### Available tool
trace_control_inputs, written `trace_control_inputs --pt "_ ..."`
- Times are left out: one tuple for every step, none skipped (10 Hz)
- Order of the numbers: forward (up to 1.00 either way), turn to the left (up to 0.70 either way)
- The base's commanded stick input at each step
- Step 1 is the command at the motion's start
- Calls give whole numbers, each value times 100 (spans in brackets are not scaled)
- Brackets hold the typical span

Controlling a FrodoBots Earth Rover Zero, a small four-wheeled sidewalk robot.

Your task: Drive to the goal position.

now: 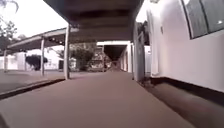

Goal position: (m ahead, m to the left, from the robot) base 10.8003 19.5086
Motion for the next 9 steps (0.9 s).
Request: trace_control_inputs --pt "85 0" --pt "85 0" --pt "85 0" --pt "85 0" --pt "85 0" --pt "85 0" --pt "85 0" --pt "85 0" --pt "85 0"
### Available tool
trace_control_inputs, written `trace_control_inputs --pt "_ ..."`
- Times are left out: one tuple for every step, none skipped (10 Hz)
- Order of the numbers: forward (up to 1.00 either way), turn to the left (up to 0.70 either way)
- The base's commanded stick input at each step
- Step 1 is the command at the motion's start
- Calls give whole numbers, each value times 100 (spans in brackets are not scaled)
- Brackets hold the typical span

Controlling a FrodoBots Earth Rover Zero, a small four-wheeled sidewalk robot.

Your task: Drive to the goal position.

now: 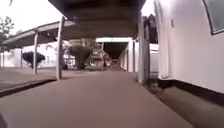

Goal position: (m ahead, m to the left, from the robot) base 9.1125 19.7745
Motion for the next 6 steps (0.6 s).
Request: trace_control_inputs --pt "85 0" --pt "85 0" --pt "85 0" --pt "85 0" --pt "85 0" --pt "85 0"
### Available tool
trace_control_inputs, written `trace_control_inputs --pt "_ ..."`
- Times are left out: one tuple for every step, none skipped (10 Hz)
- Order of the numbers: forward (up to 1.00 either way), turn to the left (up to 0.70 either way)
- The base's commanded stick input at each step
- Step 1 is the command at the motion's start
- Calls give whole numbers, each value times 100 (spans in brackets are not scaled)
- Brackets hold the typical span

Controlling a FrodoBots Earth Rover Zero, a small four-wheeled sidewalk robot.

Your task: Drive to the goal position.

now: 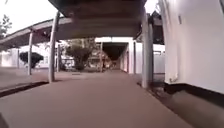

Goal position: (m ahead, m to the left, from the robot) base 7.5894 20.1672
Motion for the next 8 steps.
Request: trace_control_inputs --pt "85 0" --pt "85 0" --pt "85 0" --pt "85 0" --pt "85 0" --pt "85 0" --pt "85 0" --pt "85 0"
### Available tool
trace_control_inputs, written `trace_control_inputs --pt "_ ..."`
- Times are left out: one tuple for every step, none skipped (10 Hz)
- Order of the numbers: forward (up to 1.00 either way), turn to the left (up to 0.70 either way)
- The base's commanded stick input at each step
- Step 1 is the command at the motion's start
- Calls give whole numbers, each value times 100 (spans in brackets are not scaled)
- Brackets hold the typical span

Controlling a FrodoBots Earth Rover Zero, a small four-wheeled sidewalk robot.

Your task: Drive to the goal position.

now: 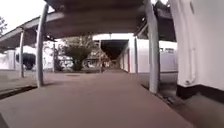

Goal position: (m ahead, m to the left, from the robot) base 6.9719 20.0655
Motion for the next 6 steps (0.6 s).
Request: trace_control_inputs --pt "85 0" --pt "85 0" --pt "85 0" --pt "85 0" --pt "85 0" --pt "85 0"
